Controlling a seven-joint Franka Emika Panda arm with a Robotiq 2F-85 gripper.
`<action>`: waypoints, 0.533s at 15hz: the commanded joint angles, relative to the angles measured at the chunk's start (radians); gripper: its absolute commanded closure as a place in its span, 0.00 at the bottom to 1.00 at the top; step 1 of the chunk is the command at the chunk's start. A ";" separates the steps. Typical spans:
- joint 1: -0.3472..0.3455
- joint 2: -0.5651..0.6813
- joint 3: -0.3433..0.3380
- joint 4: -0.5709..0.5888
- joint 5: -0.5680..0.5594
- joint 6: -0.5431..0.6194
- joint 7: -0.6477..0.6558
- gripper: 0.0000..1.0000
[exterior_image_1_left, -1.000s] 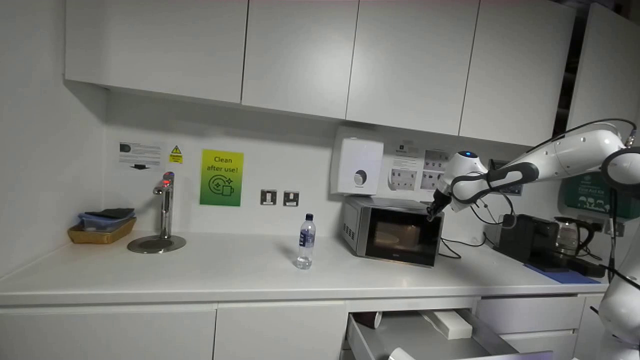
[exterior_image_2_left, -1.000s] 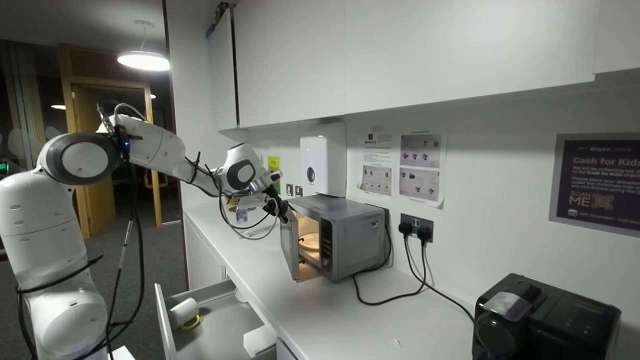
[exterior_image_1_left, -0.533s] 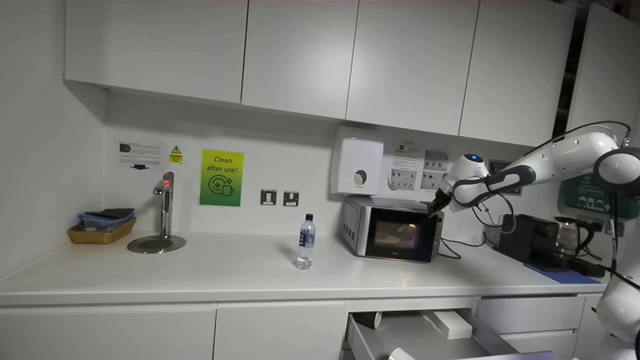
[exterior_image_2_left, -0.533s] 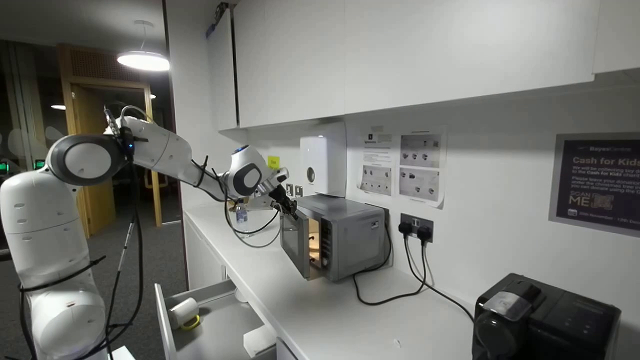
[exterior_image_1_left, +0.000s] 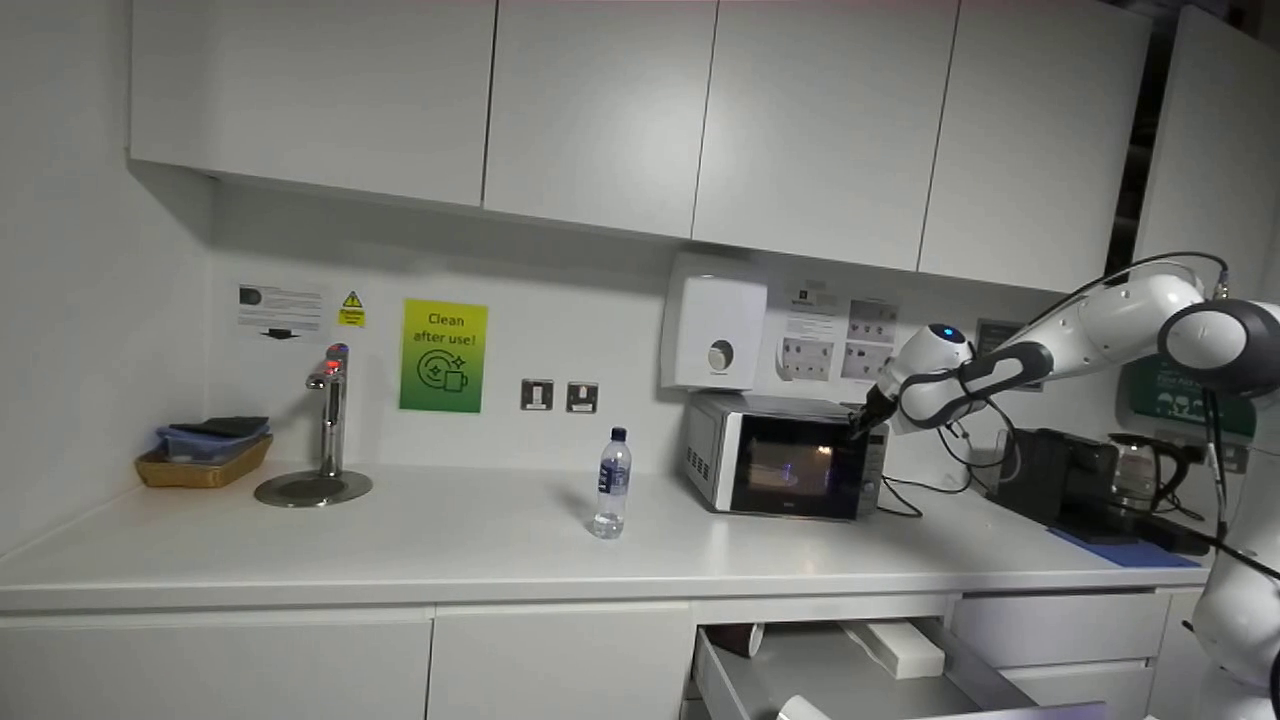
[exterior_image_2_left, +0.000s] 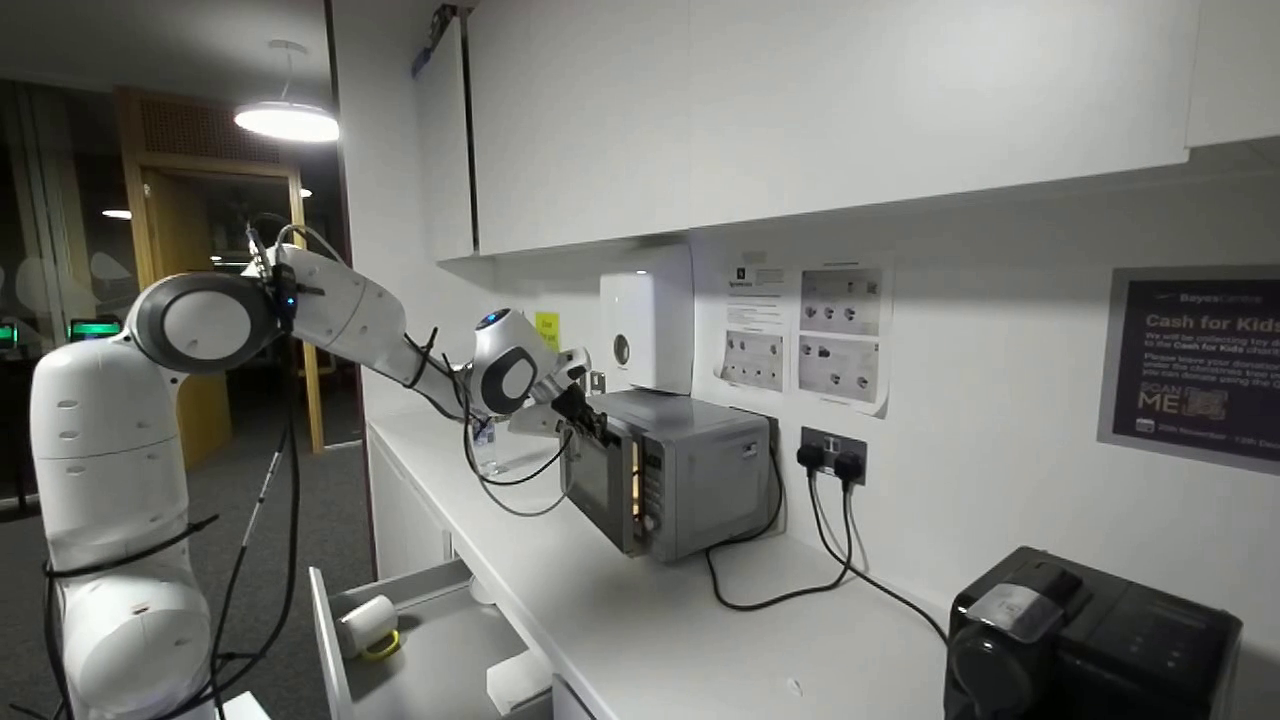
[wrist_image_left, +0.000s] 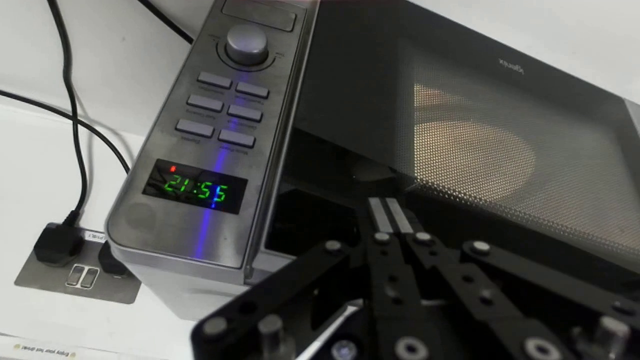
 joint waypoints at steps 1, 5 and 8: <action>-0.003 0.035 -0.002 0.027 0.034 0.084 -0.027 1.00; 0.003 0.059 -0.004 0.037 0.077 0.141 -0.056 1.00; 0.004 0.065 -0.001 0.039 0.106 0.149 -0.078 1.00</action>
